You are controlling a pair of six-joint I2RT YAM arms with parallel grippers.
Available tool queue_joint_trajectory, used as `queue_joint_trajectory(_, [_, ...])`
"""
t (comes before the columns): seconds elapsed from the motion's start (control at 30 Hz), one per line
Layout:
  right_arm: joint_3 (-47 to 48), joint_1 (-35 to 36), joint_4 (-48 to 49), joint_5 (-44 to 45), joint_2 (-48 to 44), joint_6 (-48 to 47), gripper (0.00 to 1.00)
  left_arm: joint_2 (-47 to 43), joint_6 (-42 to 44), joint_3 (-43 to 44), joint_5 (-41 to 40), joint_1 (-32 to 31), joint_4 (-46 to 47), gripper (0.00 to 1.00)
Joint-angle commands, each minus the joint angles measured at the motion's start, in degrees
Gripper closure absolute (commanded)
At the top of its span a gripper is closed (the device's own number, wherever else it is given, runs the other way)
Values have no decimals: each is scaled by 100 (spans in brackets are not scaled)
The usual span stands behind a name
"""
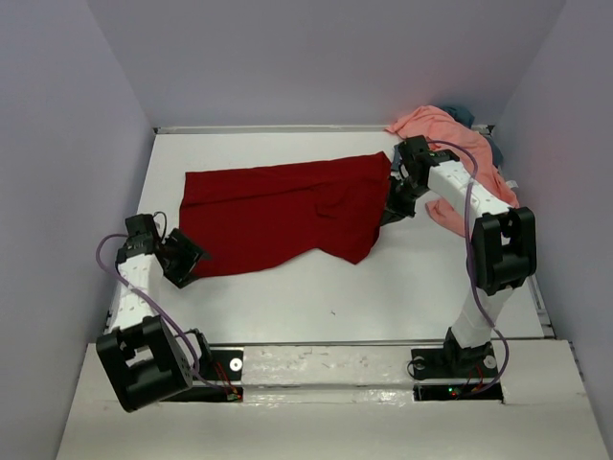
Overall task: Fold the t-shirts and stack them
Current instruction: Grap the side of the flattened tshirt closest away from the robot with both arms
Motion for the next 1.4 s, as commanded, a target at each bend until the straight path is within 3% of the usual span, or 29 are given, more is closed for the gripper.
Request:
queue_joint_trajectory(0.0, [128,-47,139,-131,-40,-168,100,-292,-267,11,-345,251,-225,30])
queue_joint_trajectory(0.33, [93,-100,314,-386,-66,-221,100,-380,-619,178,-1452,1191,-700,30])
queue_joint_trajectory(0.57, [119,-100,446,-570,-40,-300,100,-248,-540,266,-1568,1692,-603,29])
queue_joint_trajectory(1.37, [5,-100,833,-790,-286,-379,100,209,-1111,-252,-1339,1728,231,30])
